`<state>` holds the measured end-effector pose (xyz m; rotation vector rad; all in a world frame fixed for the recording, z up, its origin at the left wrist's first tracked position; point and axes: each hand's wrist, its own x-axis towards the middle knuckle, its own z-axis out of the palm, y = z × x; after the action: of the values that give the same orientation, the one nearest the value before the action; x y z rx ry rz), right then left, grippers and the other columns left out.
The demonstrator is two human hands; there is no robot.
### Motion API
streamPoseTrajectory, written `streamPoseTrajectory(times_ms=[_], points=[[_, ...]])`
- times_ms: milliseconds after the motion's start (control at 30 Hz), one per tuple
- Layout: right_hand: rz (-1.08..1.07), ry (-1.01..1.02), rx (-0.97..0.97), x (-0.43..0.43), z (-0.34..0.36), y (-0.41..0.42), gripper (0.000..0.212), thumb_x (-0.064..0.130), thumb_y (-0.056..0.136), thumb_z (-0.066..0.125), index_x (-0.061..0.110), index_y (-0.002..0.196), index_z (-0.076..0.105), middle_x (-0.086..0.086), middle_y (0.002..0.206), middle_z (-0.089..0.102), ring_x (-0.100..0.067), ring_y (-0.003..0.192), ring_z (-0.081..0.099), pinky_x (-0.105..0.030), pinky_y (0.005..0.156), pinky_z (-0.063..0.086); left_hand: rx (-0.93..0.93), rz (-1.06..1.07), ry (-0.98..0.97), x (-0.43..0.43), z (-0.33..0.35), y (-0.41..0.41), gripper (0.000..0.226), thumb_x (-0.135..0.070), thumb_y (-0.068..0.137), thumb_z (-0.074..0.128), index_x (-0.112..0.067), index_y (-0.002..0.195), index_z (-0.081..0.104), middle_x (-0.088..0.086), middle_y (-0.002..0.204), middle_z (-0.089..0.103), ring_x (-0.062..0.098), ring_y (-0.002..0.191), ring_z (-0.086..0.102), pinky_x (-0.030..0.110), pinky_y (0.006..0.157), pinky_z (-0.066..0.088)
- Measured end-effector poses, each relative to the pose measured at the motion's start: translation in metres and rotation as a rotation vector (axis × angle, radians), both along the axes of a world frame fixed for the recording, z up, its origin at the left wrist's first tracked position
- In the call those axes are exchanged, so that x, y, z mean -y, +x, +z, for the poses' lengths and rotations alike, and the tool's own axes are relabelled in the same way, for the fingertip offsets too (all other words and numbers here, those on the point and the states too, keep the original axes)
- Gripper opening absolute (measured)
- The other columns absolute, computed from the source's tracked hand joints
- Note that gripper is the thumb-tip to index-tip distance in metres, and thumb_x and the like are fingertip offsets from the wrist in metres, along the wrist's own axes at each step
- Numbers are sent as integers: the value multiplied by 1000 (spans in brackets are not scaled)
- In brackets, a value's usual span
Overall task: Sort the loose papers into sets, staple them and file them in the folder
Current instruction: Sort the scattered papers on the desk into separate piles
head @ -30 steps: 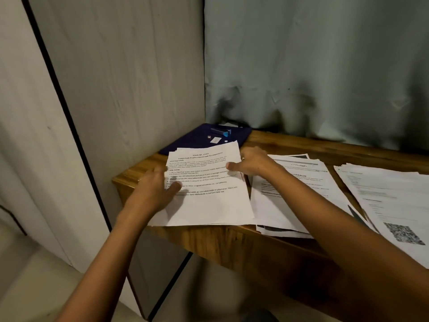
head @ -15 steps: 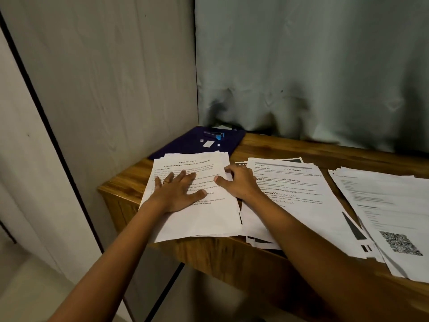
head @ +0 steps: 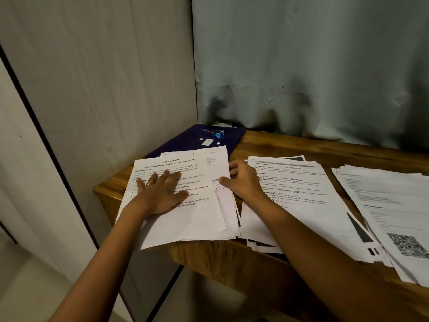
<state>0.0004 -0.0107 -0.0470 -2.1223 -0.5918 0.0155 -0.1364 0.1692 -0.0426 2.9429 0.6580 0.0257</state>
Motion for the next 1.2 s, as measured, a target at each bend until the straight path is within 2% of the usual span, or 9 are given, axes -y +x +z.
streamPoseTrajectory(times_ms=[133, 333, 500, 667, 833, 967, 1100, 1200], points=[[-14, 56, -31, 0, 2, 0, 39, 30, 73, 80, 25, 101, 53, 4, 98, 69, -19, 95, 64, -49, 90, 49, 53, -80, -35, 9, 0, 4, 61, -51, 99, 30, -37, 151, 3, -3, 161, -7, 28, 147, -10, 58, 111, -17], [-63, 132, -63, -1, 3, 2, 28, 20, 76, 78, 24, 93, 55, 0, 87, 70, -20, 87, 67, -48, 89, 51, 61, -97, -5, 29, -8, 9, 69, -66, 92, 22, -37, 152, 4, -3, 160, -7, 27, 147, -8, 55, 110, -17], [-75, 122, -56, -2, 4, 2, 25, 22, 77, 77, 26, 89, 55, 1, 86, 71, -19, 85, 67, -47, 87, 52, 66, -94, -6, 27, -9, 8, 70, -67, 91, 22, -36, 152, 4, -4, 160, -7, 27, 148, -7, 56, 112, -15], [-108, 111, -39, 0, 7, 1, 20, 20, 81, 72, 25, 90, 56, -1, 92, 70, -18, 84, 67, -44, 81, 56, 84, -107, -3, 28, -9, 9, 71, -67, 90, 23, -36, 152, 4, -4, 160, -6, 27, 148, -6, 56, 112, -15], [-120, 153, -18, 2, 6, 0, 18, 19, 77, 74, 25, 85, 59, 1, 83, 69, -16, 78, 67, -43, 79, 56, 90, -110, -18, 27, -8, 10, 72, -68, 90, 24, -36, 152, 5, -5, 160, -6, 27, 148, -7, 55, 111, -15], [-127, 166, 25, 2, 4, -2, 13, 20, 79, 73, 24, 79, 61, 4, 78, 66, -17, 78, 65, -44, 82, 54, 93, -109, -17, 26, -9, 9, 72, -68, 89, 24, -37, 151, 5, -6, 160, -6, 27, 148, -7, 55, 112, -15], [-85, 150, 39, 1, 3, -4, 13, 31, 80, 73, 19, 82, 68, 1, 88, 69, -20, 87, 62, -45, 84, 53, 91, -106, -12, 27, -9, 9, 72, -68, 89, 24, -36, 151, 5, -5, 160, -6, 26, 148, -5, 54, 111, -15], [-98, 186, 54, 3, 7, -5, 12, 31, 79, 74, 22, 76, 66, 3, 85, 69, -23, 88, 62, -44, 83, 52, 89, -102, -15, 26, -9, 10, 72, -69, 89, 23, -37, 151, 5, -5, 160, -5, 27, 148, -5, 55, 111, -15]])
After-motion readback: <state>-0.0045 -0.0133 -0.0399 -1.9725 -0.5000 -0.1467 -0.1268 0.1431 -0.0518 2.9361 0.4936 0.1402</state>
